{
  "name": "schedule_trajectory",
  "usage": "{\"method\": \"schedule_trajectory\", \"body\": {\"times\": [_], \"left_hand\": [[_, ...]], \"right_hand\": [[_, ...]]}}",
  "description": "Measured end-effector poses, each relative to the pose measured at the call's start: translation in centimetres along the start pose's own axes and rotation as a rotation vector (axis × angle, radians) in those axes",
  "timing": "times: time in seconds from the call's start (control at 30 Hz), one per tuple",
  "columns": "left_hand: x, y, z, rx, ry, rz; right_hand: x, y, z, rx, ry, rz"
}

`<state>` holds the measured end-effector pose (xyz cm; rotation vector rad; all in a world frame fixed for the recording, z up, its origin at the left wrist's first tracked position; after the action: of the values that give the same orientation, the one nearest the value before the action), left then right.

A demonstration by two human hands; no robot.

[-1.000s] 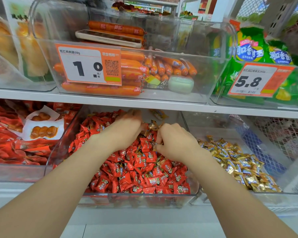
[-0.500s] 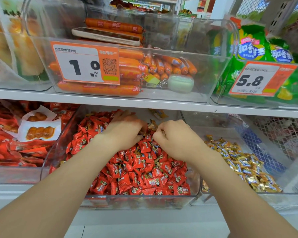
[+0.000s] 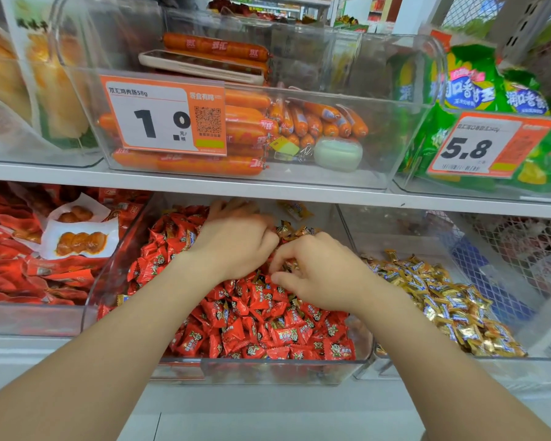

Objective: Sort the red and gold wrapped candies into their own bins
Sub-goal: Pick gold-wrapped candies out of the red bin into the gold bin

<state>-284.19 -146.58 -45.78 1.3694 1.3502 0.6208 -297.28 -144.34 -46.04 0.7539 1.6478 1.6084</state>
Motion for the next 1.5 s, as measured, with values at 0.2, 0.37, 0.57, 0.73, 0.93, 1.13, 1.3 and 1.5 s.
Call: {"method": "schedule_trajectory", "body": {"times": [0.2,0.37,0.57,0.73,0.93,1.13,1.3,1.5], "left_hand": [[2.2,2.7,1.6,0.183,0.098,-0.127],[4.4,2.9,2.2,0.331,-0.032,-0.034],[7.3,2.7,1.1,0.355,-0.042,0.235],[8.8,2.5,1.4,0.189,0.022,0.363],[8.8,2.5,0.9,0.041,0.024,0.363],[8.5,2.7,1.4,0.087,0.027,0.310],[8.5,2.5,0.9,0.055,0.033,0.300],[9.0,1.7,0.9,0.093,-0.013,0.472]], "right_hand": [[-2.4,-2.2,2.1,0.072,0.055,0.125],[-3.4,-2.5,2.5,0.110,0.103,0.178],[-2.9,-2.5,2.6,0.047,0.133,0.114],[-2.5,-3.1,3.2,0.077,0.155,0.161],[-2.0,-1.7,2.1,0.035,0.058,0.035],[0.8,1.3,1.1,-0.081,-0.002,-0.069],[1.9,1.9,1.3,-0.074,-0.022,-0.082],[2.9,2.5,0.7,-0.169,-0.134,-0.092]]}}
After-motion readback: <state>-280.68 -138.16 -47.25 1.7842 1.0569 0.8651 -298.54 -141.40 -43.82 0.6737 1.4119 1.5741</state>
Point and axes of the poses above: each hand's wrist, its own x-axis away from the middle knuckle, its own y-axis out of the back of the hand, z = x × y, the point moved 7 cm from there along -x, towards the middle knuckle, and after that the axes turned 15 degrees about x, right-handed, at the moved point
